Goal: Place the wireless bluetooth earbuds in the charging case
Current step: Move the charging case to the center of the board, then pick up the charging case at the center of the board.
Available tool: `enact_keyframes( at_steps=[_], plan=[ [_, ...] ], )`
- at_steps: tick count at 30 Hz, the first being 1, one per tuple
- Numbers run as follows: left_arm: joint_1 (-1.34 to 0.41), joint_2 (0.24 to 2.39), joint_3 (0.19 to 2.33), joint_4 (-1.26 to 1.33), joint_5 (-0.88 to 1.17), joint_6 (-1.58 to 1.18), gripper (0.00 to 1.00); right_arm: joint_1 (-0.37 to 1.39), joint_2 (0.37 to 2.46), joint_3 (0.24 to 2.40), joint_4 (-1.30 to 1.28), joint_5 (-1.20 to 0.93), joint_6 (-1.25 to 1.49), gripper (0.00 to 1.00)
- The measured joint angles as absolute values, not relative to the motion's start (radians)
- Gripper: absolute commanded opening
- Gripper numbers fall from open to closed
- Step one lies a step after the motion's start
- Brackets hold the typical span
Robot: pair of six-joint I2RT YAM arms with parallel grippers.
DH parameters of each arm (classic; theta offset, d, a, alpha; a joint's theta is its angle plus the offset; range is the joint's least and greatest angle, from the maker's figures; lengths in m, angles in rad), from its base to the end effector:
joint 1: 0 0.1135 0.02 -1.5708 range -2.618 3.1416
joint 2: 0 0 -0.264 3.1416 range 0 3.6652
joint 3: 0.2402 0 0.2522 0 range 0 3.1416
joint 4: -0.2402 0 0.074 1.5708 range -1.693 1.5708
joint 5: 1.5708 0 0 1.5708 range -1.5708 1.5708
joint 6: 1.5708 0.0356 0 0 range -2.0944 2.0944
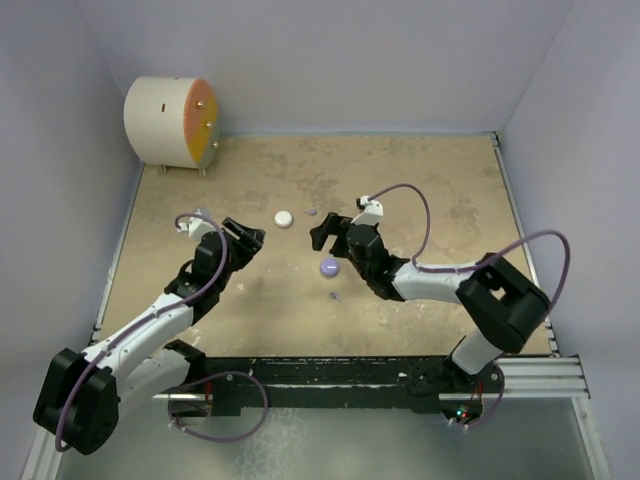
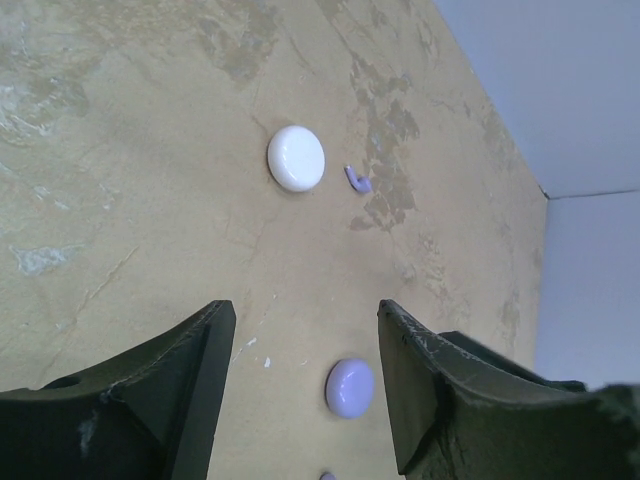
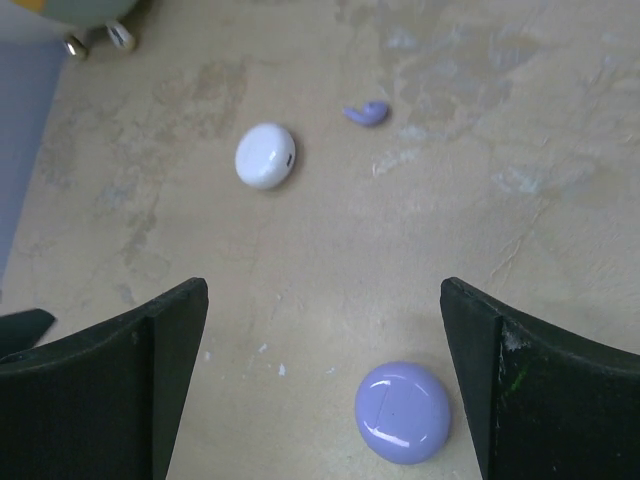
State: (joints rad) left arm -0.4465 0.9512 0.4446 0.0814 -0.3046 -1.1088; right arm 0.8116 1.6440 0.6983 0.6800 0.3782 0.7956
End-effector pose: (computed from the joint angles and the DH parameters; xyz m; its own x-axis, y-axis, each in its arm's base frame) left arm 0.1925 -0.0803 0.2175 -0.3140 -0.7964 -0.5168 -0.2593 0.5956 -0.7603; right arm 0.2399 0.2337 0.1851 -0.4328 0.5082 -0.7446 -0.1710 0.7646 0.6214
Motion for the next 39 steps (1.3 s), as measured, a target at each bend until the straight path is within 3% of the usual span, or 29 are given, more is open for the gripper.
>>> enact_keyframes(
  at_steps=[5,17,39],
  plan=[
    [-0.482,0.999,0.445,0.108,-0.315,-1.116,0.57,0.811,1.522,0.704,0.597,0.437,0.692,1.0],
    [-0.492,1.002,0.443,0.145,-0.319,-1.118,0.56,0.825,1.52,0.732,0.252,0.419,0.556,0.99],
    [-0.492,1.019,0.443,0.18,-0.27,-1.118,0.56,0.838,1.618,0.866,0.138,0.258,0.257,0.92]
  ],
)
